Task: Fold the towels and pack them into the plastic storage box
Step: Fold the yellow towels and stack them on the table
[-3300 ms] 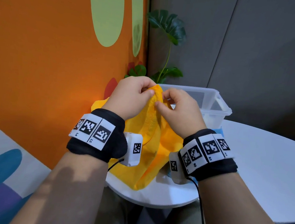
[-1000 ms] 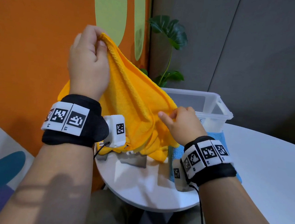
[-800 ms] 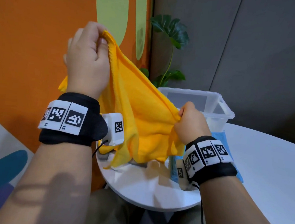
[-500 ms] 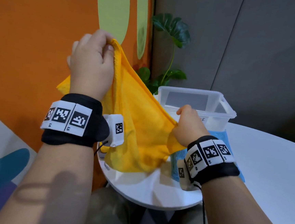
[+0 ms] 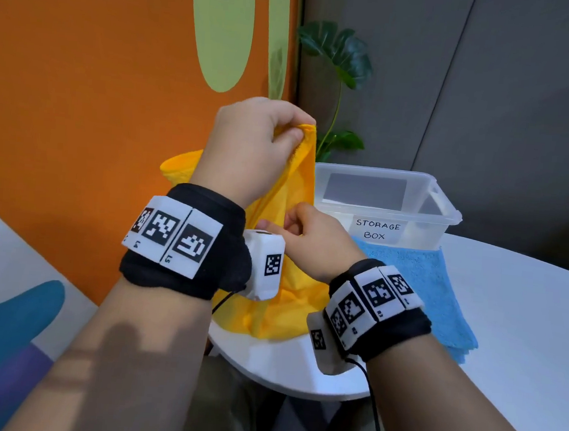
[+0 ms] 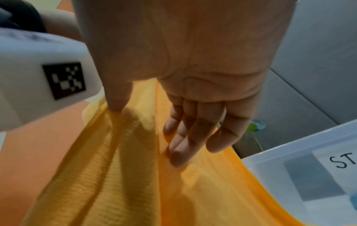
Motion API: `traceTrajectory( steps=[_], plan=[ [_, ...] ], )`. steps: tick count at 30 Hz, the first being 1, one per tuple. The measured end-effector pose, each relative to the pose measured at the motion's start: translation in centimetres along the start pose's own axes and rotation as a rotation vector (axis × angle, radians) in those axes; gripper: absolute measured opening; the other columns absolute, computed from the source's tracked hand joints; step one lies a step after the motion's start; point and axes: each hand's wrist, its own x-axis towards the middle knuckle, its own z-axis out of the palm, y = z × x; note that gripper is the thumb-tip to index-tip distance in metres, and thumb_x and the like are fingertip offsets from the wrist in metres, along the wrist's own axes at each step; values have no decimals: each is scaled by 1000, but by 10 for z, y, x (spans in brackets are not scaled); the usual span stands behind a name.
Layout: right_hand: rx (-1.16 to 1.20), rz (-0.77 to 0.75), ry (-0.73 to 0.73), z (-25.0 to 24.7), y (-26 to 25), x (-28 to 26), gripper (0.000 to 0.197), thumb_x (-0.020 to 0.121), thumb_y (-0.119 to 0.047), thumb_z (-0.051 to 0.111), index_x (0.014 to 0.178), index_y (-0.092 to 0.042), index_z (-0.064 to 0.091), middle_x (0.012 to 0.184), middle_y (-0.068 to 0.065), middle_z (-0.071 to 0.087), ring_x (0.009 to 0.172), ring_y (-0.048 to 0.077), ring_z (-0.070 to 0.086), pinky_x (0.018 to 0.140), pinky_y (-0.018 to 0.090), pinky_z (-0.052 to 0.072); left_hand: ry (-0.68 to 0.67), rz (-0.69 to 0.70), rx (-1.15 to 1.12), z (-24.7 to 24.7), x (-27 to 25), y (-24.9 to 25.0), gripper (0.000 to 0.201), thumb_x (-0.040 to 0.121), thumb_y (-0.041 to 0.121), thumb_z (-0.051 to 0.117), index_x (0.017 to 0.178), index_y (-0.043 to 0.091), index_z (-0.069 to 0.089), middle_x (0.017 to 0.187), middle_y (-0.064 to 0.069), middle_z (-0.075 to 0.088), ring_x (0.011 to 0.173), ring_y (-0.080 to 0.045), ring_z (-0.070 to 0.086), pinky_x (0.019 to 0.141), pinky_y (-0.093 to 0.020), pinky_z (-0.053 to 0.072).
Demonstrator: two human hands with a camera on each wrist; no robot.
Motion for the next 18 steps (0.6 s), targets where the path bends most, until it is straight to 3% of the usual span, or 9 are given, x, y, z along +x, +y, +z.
traceTrajectory(
  steps=[2,4,7,10,11,13,15,16,18],
  plan=[
    [-19,-46,21,0,-2,0,39,81,-60,58,78,-24,45,75,-3,56,70,14,51,63,32,44,-37,11,-19,-2,-1,4,22,94,23,57,110,31,71,110,15,66,105,-1,54,84,-8,32],
    [-97,-95,60,0,-2,2,32,86,-42,61,70,-26,37,70,-4,51,65,15,47,56,29,36,-56,18,-41,-5,-1,6,22,94,23,57,109,32,71,103,20,63,100,5,51,78,0,30],
    [-157,-99,128,-3,5,5,29,86,-18,54,68,-26,32,68,-4,44,61,13,40,49,24,26,-35,15,-77,-11,0,5,22,94,23,57,108,31,72,104,20,66,103,3,55,81,2,31],
    [9,-73,203,-7,10,7,7,87,-10,49,86,-17,47,83,3,54,71,16,47,54,23,33,-1,-24,-94,-18,2,0,20,94,23,57,106,32,72,103,19,66,102,1,56,81,1,34],
    [71,-60,235,-9,11,7,8,88,-8,47,90,-15,49,87,5,55,76,18,49,58,26,38,11,-39,-103,-20,3,-2,20,94,23,57,106,32,71,103,18,66,103,0,56,84,-4,38],
    [183,-45,287,-13,10,7,11,92,-7,42,89,-14,50,84,3,54,77,17,49,68,33,42,45,-59,-121,-23,4,-7,19,94,22,57,105,30,71,103,16,67,104,-4,57,90,-16,42],
    [291,-61,299,-18,10,4,15,94,-11,40,83,-16,49,77,-2,49,73,13,47,69,35,40,85,-74,-123,-25,6,-14,19,95,20,55,103,27,71,99,15,66,99,-4,57,84,-13,42],
    [330,-77,283,-19,10,3,15,96,-17,41,83,-17,49,76,-4,49,73,12,47,68,34,39,105,-85,-112,-25,6,-17,20,95,18,54,102,26,70,96,15,64,96,-3,56,79,-9,40],
    [279,-109,237,-19,9,-1,27,94,-46,47,90,-20,51,82,-8,50,77,8,49,68,30,38,138,-100,-87,-24,7,-22,20,96,17,51,102,24,69,95,14,63,94,-4,55,75,-14,38]
  ],
)
